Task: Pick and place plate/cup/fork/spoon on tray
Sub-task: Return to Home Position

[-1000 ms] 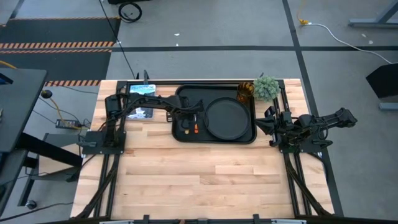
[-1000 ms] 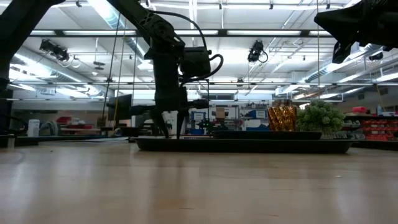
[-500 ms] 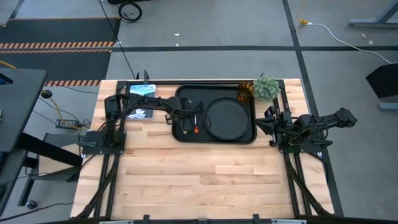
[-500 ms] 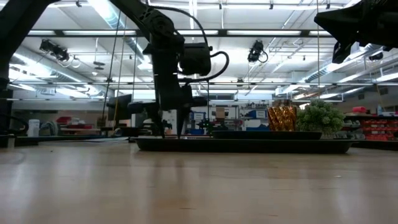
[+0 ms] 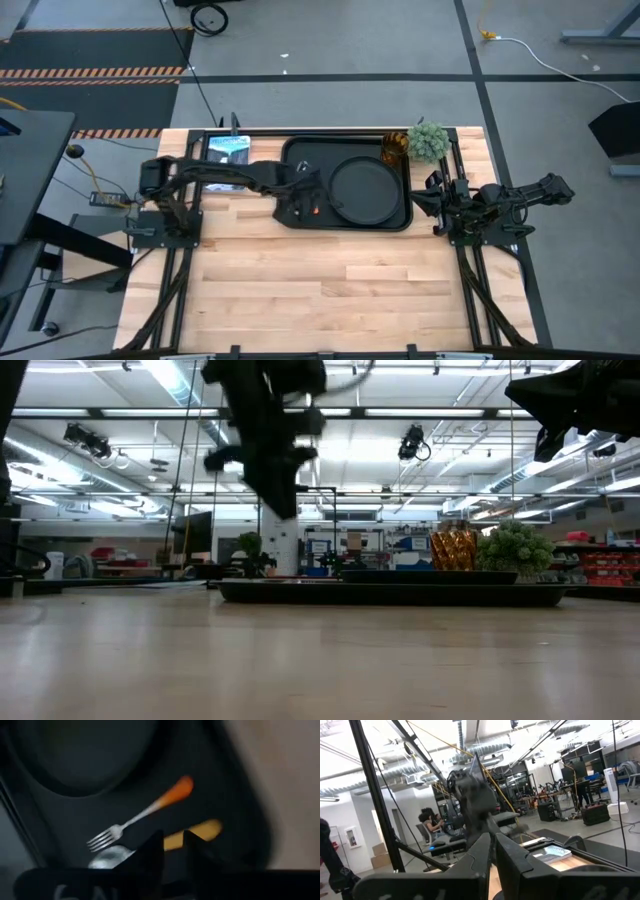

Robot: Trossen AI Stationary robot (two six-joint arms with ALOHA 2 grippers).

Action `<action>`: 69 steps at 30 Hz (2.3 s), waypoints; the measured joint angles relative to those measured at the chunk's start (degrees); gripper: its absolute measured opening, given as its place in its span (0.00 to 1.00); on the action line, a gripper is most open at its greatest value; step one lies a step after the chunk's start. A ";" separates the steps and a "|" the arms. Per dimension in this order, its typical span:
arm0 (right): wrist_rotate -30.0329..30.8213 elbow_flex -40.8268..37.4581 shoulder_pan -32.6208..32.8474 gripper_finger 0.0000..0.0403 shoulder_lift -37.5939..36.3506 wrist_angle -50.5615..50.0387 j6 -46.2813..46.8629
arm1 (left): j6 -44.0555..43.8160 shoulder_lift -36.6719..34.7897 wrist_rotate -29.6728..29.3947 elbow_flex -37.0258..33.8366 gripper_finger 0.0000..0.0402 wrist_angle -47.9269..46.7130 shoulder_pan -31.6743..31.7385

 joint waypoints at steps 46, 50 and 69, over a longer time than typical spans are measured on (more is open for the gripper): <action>-0.06 0.07 0.02 0.08 0.37 1.25 0.00 | -37.94 -76.45 16.68 -57.42 0.01 43.35 9.18; -0.04 0.07 0.02 0.08 0.37 1.26 0.00 | -39.34 -81.58 16.25 -59.96 0.01 44.33 9.18; -0.02 0.04 0.02 0.08 0.37 0.42 0.00 | -40.96 -92.77 11.70 -72.75 0.01 52.34 2.39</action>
